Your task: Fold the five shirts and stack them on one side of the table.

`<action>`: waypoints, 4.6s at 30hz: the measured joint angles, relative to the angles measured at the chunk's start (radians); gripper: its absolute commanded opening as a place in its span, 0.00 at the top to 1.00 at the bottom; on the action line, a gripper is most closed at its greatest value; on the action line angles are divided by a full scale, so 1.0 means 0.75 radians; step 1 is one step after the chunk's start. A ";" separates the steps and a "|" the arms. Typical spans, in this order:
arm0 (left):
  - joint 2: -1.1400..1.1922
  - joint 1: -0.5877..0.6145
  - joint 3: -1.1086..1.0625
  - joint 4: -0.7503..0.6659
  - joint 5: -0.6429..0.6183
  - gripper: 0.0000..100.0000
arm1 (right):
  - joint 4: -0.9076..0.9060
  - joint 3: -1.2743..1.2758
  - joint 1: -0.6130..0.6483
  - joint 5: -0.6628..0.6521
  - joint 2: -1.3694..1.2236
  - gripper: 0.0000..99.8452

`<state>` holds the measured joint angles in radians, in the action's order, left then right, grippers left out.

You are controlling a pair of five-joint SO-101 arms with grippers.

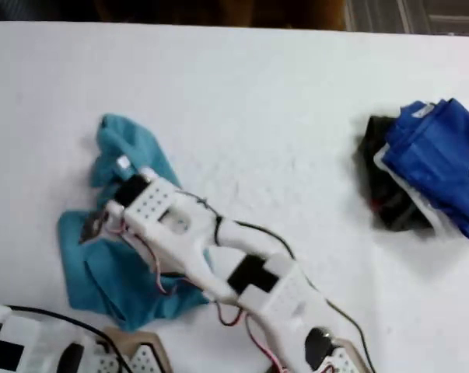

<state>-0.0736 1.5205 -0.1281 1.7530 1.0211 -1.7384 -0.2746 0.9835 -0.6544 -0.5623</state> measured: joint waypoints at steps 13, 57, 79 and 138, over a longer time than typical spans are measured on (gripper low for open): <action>0.000 0.059 -0.002 0.000 0.000 0.70 | 0.000 -0.241 -0.029 0.088 -0.190 0.98; 0.000 0.055 -0.006 0.000 0.000 0.70 | 0.072 0.573 -0.307 0.033 0.694 0.74; 0.000 0.053 -0.020 0.000 0.000 0.70 | 0.372 0.710 -0.008 0.041 0.370 0.83; 0.051 -1.275 0.417 -0.106 -0.227 0.70 | 0.057 -0.655 -1.387 0.248 -0.043 0.98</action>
<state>-0.0353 0.5646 0.1849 1.6732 0.8508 -1.6955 -0.7656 -0.0568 -0.4687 -0.5946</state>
